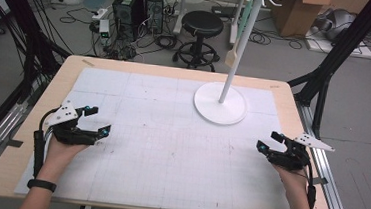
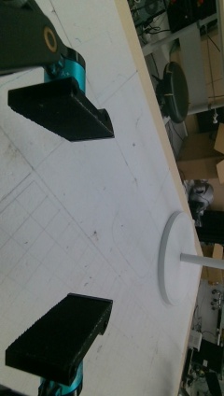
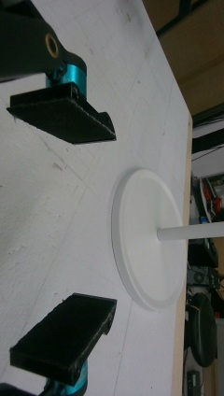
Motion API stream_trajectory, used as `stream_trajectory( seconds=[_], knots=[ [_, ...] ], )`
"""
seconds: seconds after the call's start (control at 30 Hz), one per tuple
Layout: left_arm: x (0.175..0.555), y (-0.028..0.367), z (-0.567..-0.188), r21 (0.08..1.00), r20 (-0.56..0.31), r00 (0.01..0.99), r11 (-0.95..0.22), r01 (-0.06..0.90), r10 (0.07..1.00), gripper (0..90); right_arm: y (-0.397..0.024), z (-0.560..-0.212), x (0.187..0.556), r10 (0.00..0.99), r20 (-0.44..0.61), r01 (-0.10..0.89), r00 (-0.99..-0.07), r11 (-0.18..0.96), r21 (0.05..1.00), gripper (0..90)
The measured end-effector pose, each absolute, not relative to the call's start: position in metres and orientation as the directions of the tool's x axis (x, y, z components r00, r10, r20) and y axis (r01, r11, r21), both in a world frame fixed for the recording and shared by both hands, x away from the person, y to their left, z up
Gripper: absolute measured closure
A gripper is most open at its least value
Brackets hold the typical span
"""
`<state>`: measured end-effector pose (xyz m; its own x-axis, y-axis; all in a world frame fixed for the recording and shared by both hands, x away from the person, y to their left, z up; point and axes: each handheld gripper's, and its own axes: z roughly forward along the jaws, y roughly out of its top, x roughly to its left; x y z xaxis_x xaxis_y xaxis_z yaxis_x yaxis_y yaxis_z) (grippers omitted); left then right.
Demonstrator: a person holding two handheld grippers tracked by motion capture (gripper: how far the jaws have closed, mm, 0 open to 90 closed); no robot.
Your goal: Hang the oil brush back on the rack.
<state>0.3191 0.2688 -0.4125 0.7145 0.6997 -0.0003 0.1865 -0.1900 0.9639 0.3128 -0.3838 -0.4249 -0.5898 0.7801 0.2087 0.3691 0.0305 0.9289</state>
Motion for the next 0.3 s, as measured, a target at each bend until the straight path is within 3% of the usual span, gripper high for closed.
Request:
stream_trajectory(
  seconds=[0.3],
  knots=[
    [0.3192, 0.2687, -0.4123, 0.964, 0.005, 0.712, -0.192, 0.183, 0.702, 15.9, -0.3844, -0.425, 0.3131, 0.779, 0.212, 0.37, -0.59, 0.027, 0.929, 15.7]
  ],
)
